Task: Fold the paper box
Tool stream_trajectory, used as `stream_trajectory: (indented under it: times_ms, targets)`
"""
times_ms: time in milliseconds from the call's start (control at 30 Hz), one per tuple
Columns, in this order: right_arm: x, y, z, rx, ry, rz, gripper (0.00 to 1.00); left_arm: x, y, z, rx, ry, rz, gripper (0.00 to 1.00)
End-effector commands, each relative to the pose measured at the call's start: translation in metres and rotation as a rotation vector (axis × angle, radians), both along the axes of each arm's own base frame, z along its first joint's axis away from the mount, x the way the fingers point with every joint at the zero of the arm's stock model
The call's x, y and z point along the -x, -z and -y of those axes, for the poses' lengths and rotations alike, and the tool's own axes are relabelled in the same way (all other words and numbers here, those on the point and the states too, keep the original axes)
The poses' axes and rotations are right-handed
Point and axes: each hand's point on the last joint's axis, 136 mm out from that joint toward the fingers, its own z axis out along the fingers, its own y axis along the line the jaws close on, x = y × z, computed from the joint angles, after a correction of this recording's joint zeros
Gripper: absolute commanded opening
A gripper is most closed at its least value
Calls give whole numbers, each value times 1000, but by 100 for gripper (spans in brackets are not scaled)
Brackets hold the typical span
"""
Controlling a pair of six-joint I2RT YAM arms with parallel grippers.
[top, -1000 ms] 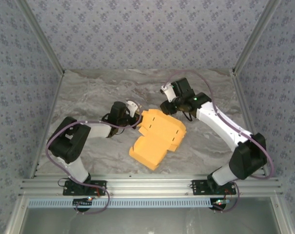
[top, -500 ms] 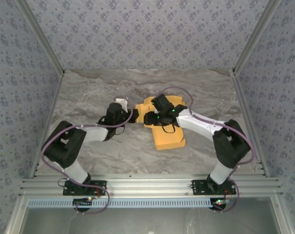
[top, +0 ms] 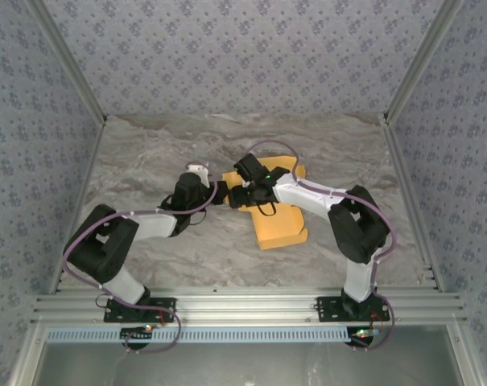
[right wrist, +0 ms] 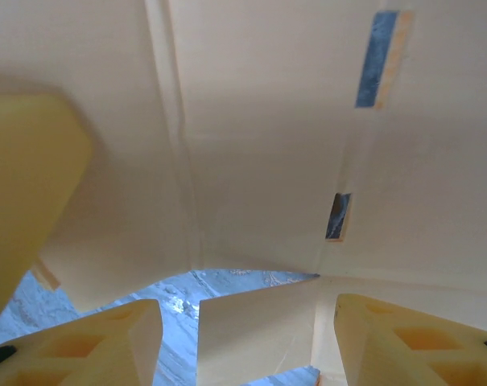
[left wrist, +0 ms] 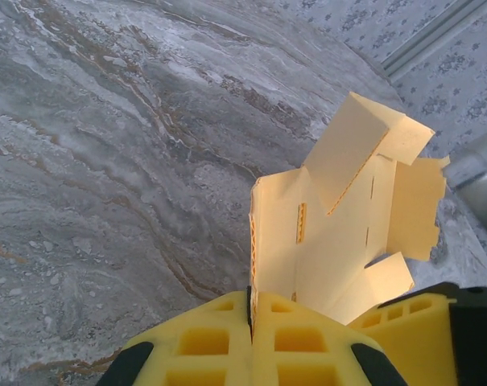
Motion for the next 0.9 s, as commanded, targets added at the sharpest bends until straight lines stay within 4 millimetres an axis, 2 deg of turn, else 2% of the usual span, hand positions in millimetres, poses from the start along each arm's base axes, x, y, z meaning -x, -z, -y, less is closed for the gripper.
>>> stream_trajectory:
  times_ms: [0,167,433,567,700,800,867]
  targets:
    - [3,12,15,113,27,-10,61,-4,-10,0,11,-17,25,0]
    - [5,9,29,191,49,21,59,-6,-10,-2,-17,-21,26,0]
    - [-3,-9,53,172,121,58,55,-5,-7,0,-52,9,54,0]
    - [-4,0,58,124,131,13,56,0,-4,5,-80,50,95,0]
    - [3,-2,38,-202,118,-143,59,3,0,11,-126,73,158,0]
    - [-1,-23,35,-448,249,-233,60,6,-1,14,-147,70,217,0]
    - [-5,-40,34,-529,329,-242,60,7,-3,17,-161,75,238,0]
